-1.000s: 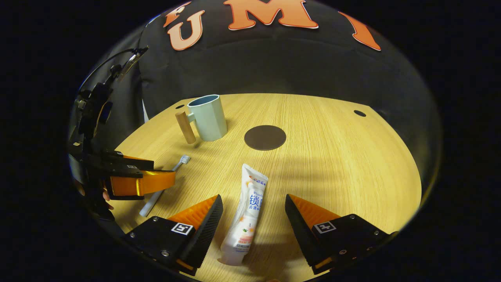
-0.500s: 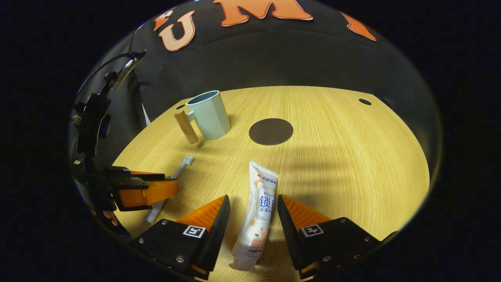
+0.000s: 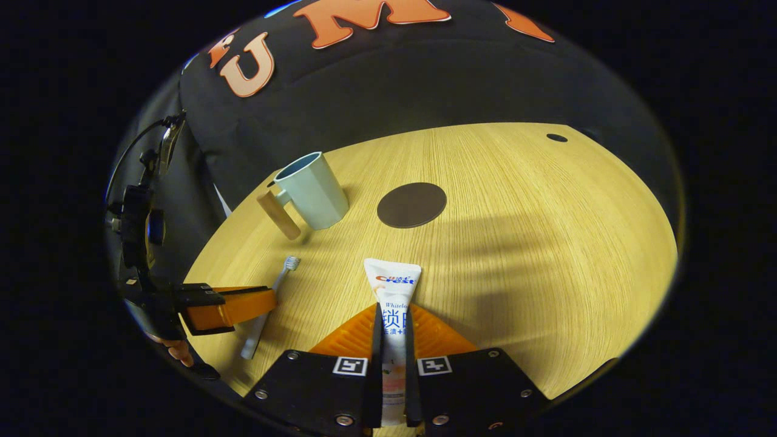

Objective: Put the toothbrush and toothpaste on the desktop into the cup, then pick up the cup and place it on the coaster on the desktop.

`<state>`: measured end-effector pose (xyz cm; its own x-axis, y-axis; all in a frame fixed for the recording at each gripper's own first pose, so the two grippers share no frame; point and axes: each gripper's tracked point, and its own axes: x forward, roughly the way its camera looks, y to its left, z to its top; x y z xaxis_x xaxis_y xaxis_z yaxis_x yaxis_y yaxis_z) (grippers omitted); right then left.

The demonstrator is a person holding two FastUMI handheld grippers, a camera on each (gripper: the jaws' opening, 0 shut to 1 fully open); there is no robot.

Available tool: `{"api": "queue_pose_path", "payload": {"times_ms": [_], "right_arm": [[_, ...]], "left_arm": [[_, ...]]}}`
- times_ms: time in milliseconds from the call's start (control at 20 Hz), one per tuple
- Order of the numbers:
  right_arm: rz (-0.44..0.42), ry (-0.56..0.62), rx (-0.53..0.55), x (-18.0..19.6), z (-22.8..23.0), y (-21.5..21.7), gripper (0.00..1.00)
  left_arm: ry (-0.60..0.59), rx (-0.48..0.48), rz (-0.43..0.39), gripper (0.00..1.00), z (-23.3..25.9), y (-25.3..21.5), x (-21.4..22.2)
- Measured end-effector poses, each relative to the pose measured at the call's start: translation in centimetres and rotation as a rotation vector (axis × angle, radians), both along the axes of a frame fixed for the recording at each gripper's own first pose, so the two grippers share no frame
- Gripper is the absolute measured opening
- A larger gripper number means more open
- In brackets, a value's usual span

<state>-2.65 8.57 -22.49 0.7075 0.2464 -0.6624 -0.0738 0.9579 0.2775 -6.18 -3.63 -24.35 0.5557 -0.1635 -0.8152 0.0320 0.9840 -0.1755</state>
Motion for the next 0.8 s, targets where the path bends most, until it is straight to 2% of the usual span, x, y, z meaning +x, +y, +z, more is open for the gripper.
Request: {"api": "queue_pose_path", "payload": {"times_ms": [200, 450, 800], "right_arm": [[0.019, -0.017, 0.013, 0.1, 0.2, 0.2, 0.08], [0.03, -0.095, -0.061, 0.5, 1.5, -0.2, 0.08], [0.021, -0.129, -0.053, 0.9, 3.0, -0.4, 0.07]], "left_arm": [[-0.049, -0.002, -0.015, 0.06, -0.4, -0.6, 0.4], [-0.112, -0.019, 0.009, 0.06, -0.8, 0.0, 1.1], [-0.293, 0.017, 0.039, 0.06, 2.4, 2.2, 3.0]]}}
